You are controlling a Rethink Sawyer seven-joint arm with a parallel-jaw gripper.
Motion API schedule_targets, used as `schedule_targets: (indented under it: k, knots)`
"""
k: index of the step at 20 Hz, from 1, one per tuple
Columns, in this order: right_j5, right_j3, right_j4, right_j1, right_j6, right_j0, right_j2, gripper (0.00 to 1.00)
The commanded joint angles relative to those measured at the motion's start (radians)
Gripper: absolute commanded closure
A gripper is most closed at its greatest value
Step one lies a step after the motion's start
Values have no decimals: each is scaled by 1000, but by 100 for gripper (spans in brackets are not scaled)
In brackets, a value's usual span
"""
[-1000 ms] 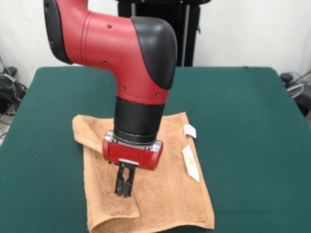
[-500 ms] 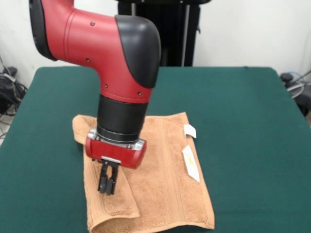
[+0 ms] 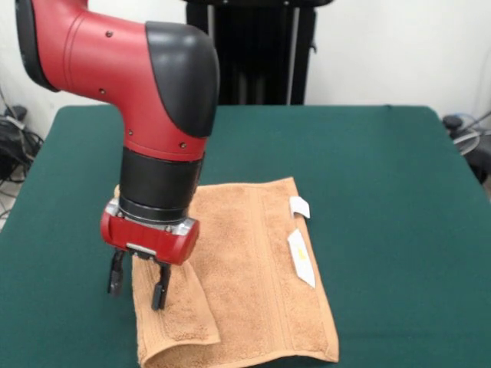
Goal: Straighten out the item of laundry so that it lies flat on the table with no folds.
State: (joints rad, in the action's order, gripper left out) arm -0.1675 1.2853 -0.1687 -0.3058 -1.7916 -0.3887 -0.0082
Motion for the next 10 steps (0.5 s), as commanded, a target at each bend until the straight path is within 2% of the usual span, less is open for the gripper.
schedule_targets:
  k: [1,10]
  knots:
    - [29,88,-38,12,-84,4,92,0]
    - [45,112,-23,-4,-112,8,106,0]
